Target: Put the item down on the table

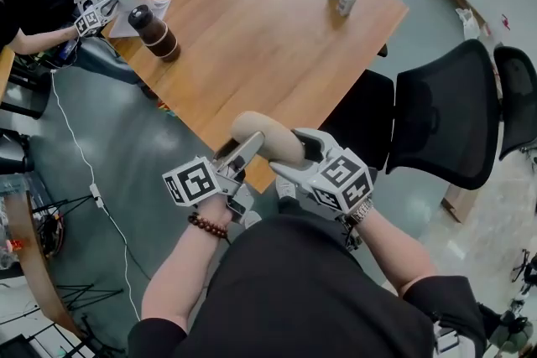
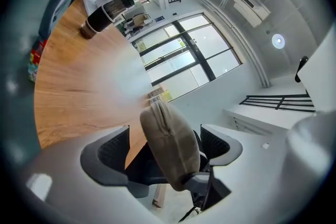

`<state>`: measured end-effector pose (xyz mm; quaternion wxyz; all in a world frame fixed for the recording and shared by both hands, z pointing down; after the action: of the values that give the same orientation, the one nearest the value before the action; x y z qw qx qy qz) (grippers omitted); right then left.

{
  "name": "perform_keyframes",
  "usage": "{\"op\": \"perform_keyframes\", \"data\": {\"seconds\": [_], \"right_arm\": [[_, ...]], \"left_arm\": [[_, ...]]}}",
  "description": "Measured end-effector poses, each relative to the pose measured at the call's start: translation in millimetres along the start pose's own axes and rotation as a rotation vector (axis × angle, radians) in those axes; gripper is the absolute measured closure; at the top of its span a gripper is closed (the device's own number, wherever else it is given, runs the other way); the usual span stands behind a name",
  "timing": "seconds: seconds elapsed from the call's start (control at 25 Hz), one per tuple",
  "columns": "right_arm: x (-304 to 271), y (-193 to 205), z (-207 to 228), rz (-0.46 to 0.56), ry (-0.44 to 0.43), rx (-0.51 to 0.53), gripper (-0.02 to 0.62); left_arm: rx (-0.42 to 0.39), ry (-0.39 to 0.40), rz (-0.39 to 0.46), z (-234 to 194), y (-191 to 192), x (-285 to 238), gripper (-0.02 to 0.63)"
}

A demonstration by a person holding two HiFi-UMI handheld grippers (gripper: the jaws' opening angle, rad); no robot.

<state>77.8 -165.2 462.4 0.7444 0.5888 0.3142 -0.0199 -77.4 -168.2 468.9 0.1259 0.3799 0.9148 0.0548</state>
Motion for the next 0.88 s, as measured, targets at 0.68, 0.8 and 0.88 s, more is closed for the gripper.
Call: {"op": "perform_keyframes", "data": {"seconds": [0.68,0.8,0.88], "right_arm": [[-48.0,46.3,104.8,-0.167,0.232,0.063,0.261],[-59.3,52.4,116.3,-0.188,0.263,0.082,0.261],[-67.7,56.0,122.5,-0.199,0.279,0.091,0.261]], "left_arm": [[-0.168,-0.159,0.06,-11.6,-13.6,6.2,0.204],[-0.21,-0.186,0.06,-11.7,-13.7,8.9,0.212],[-0.227,-0.199,0.061,-12.2,-13.8,10.3,0.216]]}}
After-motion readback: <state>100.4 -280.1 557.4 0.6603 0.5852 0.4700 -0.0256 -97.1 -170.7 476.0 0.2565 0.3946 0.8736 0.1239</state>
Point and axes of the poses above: the fingertips, and each gripper's own axes: x backward along the fingers, z to its right, y out of its underside, the point moved 7 cm from there along x, backward along the fingers, and after that the axes turned 11 degrees about x, right-handed, at the moved point
